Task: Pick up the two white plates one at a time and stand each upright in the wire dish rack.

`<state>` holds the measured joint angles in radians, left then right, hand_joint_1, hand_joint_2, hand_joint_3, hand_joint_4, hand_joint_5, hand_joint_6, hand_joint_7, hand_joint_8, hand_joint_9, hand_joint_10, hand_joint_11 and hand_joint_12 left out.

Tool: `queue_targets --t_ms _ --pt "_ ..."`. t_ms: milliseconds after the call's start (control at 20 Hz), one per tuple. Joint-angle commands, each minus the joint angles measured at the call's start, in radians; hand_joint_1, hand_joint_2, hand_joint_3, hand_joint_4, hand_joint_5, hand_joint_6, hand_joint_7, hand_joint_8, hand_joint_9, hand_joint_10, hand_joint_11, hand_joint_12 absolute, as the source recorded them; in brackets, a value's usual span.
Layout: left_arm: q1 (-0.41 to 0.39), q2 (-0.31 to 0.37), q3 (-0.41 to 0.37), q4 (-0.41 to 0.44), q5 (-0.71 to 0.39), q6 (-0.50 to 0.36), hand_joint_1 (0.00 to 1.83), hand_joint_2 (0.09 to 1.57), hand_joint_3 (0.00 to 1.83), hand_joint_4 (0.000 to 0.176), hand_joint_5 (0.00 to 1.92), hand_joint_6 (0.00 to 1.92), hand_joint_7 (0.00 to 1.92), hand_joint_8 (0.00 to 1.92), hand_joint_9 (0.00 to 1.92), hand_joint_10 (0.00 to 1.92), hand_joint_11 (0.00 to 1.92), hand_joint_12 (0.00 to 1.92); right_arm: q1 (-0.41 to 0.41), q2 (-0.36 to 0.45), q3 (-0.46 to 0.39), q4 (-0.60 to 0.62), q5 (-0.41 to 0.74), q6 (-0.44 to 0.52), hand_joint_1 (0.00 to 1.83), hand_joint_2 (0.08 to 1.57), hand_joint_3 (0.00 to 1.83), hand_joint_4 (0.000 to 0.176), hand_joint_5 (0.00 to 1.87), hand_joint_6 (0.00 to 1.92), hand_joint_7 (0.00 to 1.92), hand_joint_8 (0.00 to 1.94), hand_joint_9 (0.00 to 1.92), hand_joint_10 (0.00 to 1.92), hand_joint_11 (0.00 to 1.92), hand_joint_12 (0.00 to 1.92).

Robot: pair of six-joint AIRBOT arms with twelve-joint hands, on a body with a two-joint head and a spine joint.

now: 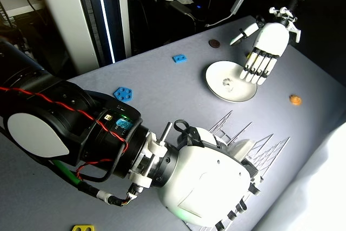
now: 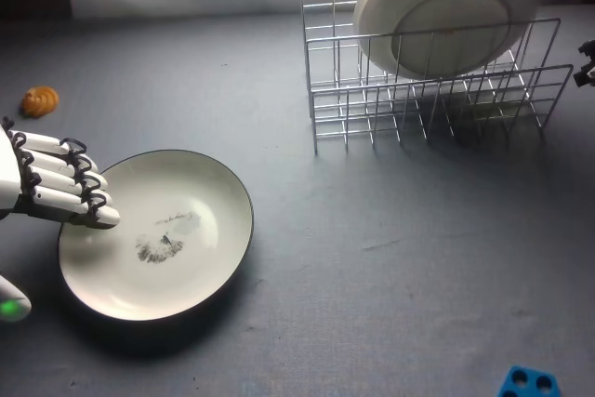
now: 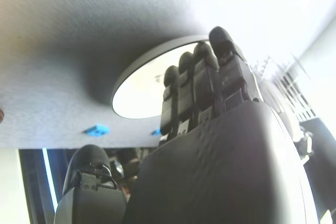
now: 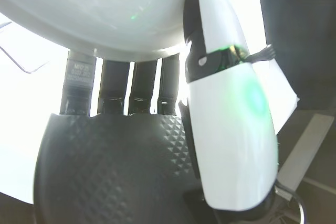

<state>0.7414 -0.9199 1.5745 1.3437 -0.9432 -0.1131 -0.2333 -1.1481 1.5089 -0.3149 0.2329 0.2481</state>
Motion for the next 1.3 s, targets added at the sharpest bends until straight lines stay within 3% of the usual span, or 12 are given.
queue_targets --t_ms 0,50,200,450,900,1250 --pt "-0.008 0.001 0.009 -0.053 -0.03 -0.002 0.0 1.07 0.0 0.0 0.15 0.0 0.18 0.0 0.15 0.0 0.0 0.34 0.008 0.009 0.003 0.033 0.139 0.01 1.03 1.14 0.0 0.0 0.65 0.76 0.86 0.3 0.83 0.36 0.44 1.29" --pt "-0.012 0.001 0.009 -0.053 -0.03 -0.002 0.0 1.07 0.0 0.0 0.14 0.0 0.17 0.0 0.15 0.0 0.0 0.34 0.006 0.009 0.002 0.033 0.142 0.003 1.02 1.11 0.0 0.0 0.69 0.46 0.88 0.2 0.8 0.34 0.41 1.29" --pt "-0.018 0.001 0.013 -0.053 -0.03 -0.002 0.0 1.07 0.0 0.0 0.18 0.01 0.19 0.0 0.17 0.0 0.0 0.39 0.005 0.009 -0.003 0.032 0.142 0.0 1.0 1.09 0.0 0.0 0.71 0.18 0.86 0.05 0.71 0.32 0.26 1.36" --pt "-0.017 0.0 0.015 -0.053 -0.029 -0.002 0.0 1.08 0.0 0.0 0.18 0.0 0.19 0.0 0.16 0.0 0.0 0.39 0.007 0.01 -0.008 -0.005 0.15 -0.001 0.98 1.09 0.0 0.0 0.73 0.15 0.86 0.03 0.7 0.34 0.26 1.37" --pt "0.012 -0.006 0.018 -0.053 -0.017 -0.004 0.0 1.07 0.0 0.0 0.16 0.0 0.19 0.0 0.16 0.0 0.0 0.35 0.023 0.021 -0.042 -0.033 0.214 -0.129 0.87 1.12 0.01 0.0 0.66 0.08 0.76 0.0 0.61 0.32 0.18 1.36" --pt "0.055 -0.015 0.023 -0.053 -0.013 -0.018 0.0 1.08 0.0 0.0 0.15 0.0 0.17 0.0 0.14 0.0 0.0 0.32 0.013 0.025 -0.042 0.149 0.361 -0.331 0.91 1.11 0.0 0.0 0.68 0.08 0.77 0.0 0.61 0.32 0.17 1.35"
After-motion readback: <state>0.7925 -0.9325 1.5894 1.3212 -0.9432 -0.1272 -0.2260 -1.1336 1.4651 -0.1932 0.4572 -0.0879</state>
